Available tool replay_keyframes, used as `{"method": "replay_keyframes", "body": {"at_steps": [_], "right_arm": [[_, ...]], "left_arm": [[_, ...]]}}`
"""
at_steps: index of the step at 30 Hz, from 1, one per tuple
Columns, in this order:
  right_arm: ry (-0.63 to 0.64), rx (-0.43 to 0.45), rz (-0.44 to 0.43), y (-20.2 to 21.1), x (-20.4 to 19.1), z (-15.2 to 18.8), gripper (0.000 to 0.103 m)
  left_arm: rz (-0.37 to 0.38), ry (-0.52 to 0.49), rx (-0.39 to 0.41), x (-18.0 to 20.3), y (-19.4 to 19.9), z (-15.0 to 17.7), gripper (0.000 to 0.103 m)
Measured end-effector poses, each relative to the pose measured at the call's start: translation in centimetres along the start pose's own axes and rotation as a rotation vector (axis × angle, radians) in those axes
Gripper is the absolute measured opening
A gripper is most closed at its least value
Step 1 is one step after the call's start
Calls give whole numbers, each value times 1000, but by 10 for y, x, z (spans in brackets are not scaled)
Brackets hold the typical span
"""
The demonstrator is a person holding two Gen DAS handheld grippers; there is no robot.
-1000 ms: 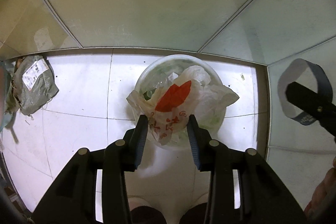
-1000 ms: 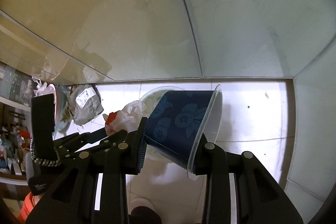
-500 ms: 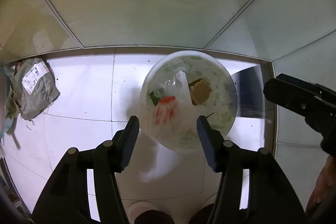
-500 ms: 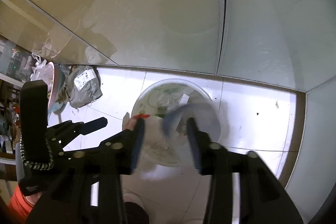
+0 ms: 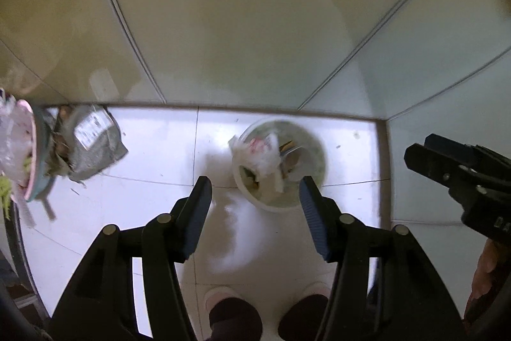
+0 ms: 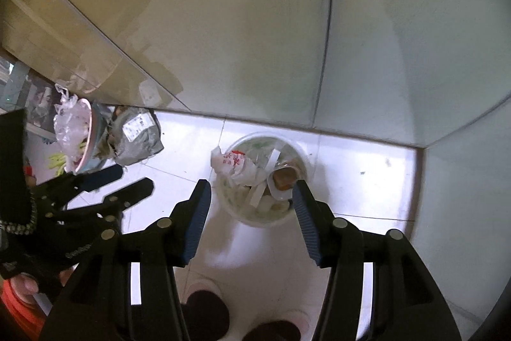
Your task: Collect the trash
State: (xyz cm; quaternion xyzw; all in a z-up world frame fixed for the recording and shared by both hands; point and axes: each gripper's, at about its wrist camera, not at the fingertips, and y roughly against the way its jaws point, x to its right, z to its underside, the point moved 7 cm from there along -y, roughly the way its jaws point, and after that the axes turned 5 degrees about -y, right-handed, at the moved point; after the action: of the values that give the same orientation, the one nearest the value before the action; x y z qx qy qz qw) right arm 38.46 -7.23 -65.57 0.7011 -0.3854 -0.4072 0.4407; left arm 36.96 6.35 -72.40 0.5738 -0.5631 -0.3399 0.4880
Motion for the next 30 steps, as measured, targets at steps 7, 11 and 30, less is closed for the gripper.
{"method": "replay_keyframes", "body": {"at_steps": [7, 11, 30], "right_arm": [[-12, 128, -2, 176, -18, -35, 49], [8, 244, 5, 290, -33, -53, 49], [50, 786, -38, 625, -125, 23, 49]], "left_arm": [[24, -36, 141, 46, 186, -42, 56], [13, -58, 270, 76, 311, -67, 56], [1, -159, 835, 120, 697, -1, 79]]}}
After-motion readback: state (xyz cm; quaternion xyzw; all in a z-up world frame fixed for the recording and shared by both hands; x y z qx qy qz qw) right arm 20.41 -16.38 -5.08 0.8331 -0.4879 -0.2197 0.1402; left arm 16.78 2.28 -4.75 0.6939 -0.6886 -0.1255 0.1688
